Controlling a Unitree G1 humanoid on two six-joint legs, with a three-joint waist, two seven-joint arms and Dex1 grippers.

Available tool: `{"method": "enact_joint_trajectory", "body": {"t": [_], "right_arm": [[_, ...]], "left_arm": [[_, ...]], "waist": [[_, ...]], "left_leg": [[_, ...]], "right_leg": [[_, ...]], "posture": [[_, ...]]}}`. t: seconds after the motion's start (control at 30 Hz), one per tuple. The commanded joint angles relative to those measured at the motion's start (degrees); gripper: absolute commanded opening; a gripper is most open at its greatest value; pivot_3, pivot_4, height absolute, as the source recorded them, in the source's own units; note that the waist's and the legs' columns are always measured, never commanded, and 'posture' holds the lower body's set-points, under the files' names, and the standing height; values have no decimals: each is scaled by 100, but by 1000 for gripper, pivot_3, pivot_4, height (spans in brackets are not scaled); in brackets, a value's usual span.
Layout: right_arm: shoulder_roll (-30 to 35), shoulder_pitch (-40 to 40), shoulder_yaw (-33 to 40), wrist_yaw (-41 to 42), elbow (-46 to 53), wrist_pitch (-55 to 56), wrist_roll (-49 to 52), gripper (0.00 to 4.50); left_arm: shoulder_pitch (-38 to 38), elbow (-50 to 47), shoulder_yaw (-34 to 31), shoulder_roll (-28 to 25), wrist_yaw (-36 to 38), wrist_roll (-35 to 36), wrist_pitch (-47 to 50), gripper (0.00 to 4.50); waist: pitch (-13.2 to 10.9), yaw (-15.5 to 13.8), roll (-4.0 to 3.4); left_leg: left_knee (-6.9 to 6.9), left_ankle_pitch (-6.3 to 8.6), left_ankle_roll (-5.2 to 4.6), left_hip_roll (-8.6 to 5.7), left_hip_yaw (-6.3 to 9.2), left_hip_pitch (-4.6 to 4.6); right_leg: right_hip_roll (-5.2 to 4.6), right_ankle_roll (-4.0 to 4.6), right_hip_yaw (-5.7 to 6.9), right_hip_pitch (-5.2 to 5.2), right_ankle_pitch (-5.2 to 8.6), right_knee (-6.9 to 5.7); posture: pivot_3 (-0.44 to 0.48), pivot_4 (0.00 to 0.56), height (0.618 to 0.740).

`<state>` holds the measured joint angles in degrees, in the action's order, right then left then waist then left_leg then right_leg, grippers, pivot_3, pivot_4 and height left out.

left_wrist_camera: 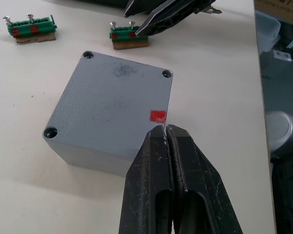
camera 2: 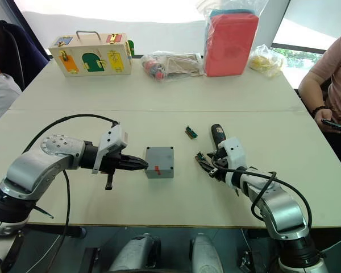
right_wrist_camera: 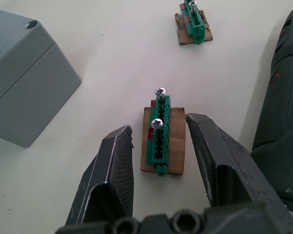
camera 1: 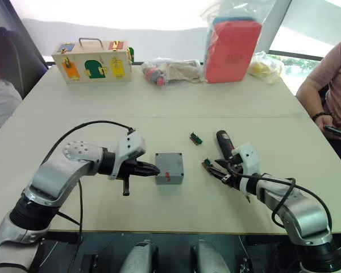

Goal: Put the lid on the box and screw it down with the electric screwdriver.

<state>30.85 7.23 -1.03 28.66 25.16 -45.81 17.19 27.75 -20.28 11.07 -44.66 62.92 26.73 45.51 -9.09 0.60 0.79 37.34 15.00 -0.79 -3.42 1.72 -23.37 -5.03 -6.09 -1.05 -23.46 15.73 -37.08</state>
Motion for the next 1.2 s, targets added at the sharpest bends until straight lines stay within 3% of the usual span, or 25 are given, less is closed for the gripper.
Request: {"method": "enact_joint_trajectory", "body": {"t": [0.03,0.2,0.63,0.9,1.07,1.2], "right_arm": [[-51,92,15,-44,87,97,-1,1650],[-92,129,-22,-75,45,132,-19,9],[-140,178,168,-206,379,-198,192,9],[-197,306,804,-241,1032,-702,874,9],[-370,865,457,47,1199,-655,1322,9],[-535,1224,-263,116,664,-289,986,9]], "left_arm": [[22,-103,-76,-17,-33,-4,-149,0],[21,-59,-52,-4,-72,-18,-187,0],[27,151,-206,-22,-157,6,-208,0],[288,348,-935,106,-413,1031,989,0],[212,131,-1171,139,-825,1248,1365,0],[28,-77,-1162,27,-1225,1029,1370,0]], "waist": [[0,-3,0],[0,-2,0],[0,-2,0],[0,-9,0],[-1,34,-1],[-1,21,-1]], "left_leg": [[0,0,0,0,0,0],[0,0,0,0,0,0],[0,0,0,0,0,0],[1,0,0,0,2,0],[0,0,0,3,1,3],[-6,-1,2,6,2,2]], "right_leg": [[0,0,0,0,0,0],[0,0,0,0,0,0],[1,0,0,0,0,0],[0,0,1,0,0,-1],[7,-1,-1,-3,0,-7],[8,-1,0,-5,0,-6]], "posture": [[0,150,738],[0,150,738],[0,150,738],[0,150,738],[0,150,738],[0,150,738]]}}
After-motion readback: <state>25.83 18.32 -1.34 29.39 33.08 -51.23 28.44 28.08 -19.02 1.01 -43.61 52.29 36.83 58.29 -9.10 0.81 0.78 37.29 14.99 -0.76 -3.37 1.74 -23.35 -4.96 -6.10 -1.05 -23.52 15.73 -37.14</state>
